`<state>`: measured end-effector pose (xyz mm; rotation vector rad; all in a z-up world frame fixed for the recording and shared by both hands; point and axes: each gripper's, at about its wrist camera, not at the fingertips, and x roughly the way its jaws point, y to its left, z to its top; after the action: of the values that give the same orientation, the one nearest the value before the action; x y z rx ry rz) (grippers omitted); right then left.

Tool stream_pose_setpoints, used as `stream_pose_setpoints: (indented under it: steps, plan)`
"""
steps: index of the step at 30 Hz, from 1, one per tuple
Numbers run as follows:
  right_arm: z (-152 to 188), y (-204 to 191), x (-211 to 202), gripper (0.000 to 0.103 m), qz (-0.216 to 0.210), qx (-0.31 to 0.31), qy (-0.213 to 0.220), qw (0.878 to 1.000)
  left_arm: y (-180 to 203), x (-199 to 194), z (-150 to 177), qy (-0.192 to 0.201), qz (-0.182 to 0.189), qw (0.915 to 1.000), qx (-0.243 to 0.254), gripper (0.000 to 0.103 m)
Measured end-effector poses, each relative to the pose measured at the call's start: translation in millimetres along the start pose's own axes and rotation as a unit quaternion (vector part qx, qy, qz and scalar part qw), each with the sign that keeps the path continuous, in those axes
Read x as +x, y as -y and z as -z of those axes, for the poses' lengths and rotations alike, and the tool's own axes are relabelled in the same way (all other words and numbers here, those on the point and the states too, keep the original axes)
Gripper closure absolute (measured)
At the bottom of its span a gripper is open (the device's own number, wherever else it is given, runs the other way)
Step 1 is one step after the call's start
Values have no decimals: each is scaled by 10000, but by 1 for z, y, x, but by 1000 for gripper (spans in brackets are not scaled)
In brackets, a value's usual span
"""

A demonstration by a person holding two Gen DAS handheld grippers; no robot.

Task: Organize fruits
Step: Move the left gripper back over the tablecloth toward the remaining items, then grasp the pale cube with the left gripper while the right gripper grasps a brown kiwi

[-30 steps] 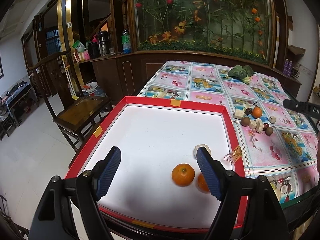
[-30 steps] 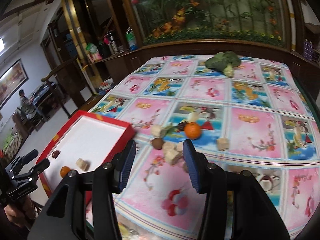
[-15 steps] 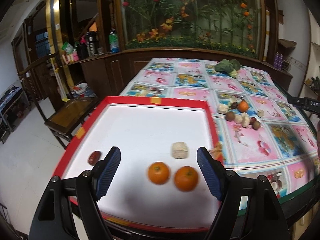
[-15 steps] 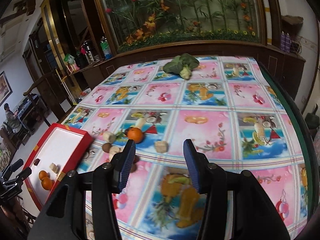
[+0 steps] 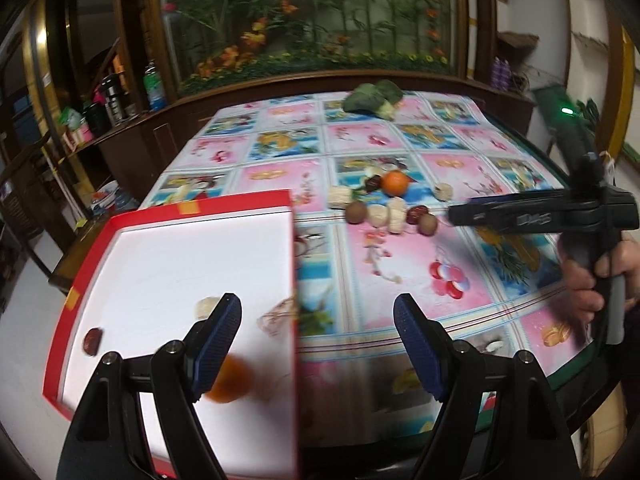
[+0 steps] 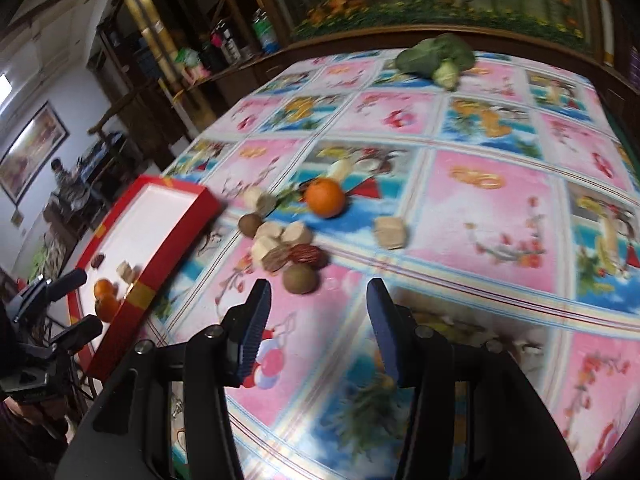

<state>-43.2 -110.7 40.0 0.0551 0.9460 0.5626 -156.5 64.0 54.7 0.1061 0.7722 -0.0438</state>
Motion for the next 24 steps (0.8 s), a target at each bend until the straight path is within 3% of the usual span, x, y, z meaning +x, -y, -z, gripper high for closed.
stream_pose_setpoints:
  steps: [6, 9, 14, 20, 22, 23, 24]
  plan:
    - [-6, -12, 33, 55, 131, -248, -295, 9992, 17, 22, -10, -239, 89, 9996, 104, 25]
    - [-9, -18, 45, 68, 308, -490, -388, 9976, 21, 32, -14, -361, 100, 9993, 45, 25]
    - [-11, -22, 52, 77, 429, -769, -306, 9956, 29, 49, -23, -573, 162, 9982, -24, 25]
    - [-19, 15, 34, 77, -19, -53, -151, 9999, 47, 79, -41, -718, 137, 9973, -91, 25]
    - [-25, 34, 17, 78, -126, 386, 101, 9991, 51, 92, -45, -807, 232, 9963, -193, 39]
    - [-26, 39, 12, 78, -141, 527, 191, 9983, 52, 98, -47, -868, 227, 9957, -217, 54]
    - [-27, 48, 4, 78, -172, 755, 315, 9965, 53, 104, -49, -947, 238, 9949, -256, 58]
